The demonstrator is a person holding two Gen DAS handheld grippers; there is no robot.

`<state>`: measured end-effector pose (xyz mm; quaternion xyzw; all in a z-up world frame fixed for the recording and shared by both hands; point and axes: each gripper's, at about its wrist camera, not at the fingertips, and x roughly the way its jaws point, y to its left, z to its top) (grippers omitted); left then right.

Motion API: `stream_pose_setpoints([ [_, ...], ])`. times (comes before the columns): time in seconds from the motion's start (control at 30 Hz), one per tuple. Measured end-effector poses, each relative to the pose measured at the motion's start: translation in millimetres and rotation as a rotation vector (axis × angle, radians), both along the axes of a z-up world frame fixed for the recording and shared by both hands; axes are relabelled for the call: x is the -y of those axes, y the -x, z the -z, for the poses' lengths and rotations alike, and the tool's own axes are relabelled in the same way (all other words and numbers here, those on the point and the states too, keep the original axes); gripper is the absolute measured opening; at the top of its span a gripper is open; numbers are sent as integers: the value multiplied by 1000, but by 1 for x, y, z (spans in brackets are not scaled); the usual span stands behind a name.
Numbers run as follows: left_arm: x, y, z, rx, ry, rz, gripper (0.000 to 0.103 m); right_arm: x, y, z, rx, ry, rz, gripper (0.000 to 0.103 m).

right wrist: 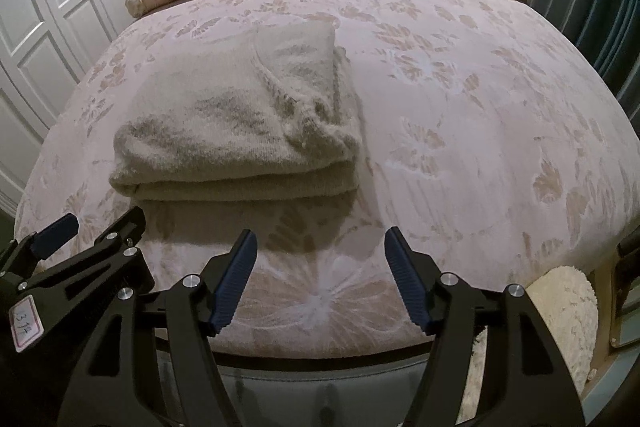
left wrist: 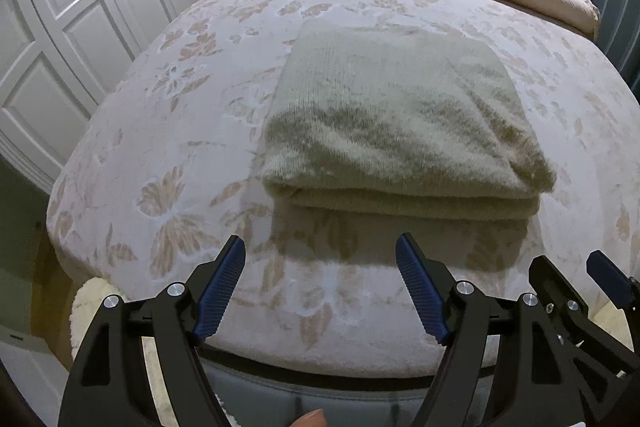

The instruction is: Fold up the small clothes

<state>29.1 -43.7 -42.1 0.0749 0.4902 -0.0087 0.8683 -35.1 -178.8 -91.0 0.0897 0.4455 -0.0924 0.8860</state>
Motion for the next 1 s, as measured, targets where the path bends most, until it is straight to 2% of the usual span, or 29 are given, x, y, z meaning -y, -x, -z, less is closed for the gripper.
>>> stream_pose_setpoints([
  [0.37,-1,5,9,-6,-27,0,75,-2,4,8,-17,15,4,64],
  [0.7,-11,2,13,-23,-3,-17,75,-8,4,10,-22,22,8,64],
  [1.0,-14,1,12,-2,-10,-23,74,-8,2,12,-23,33,0,64],
])
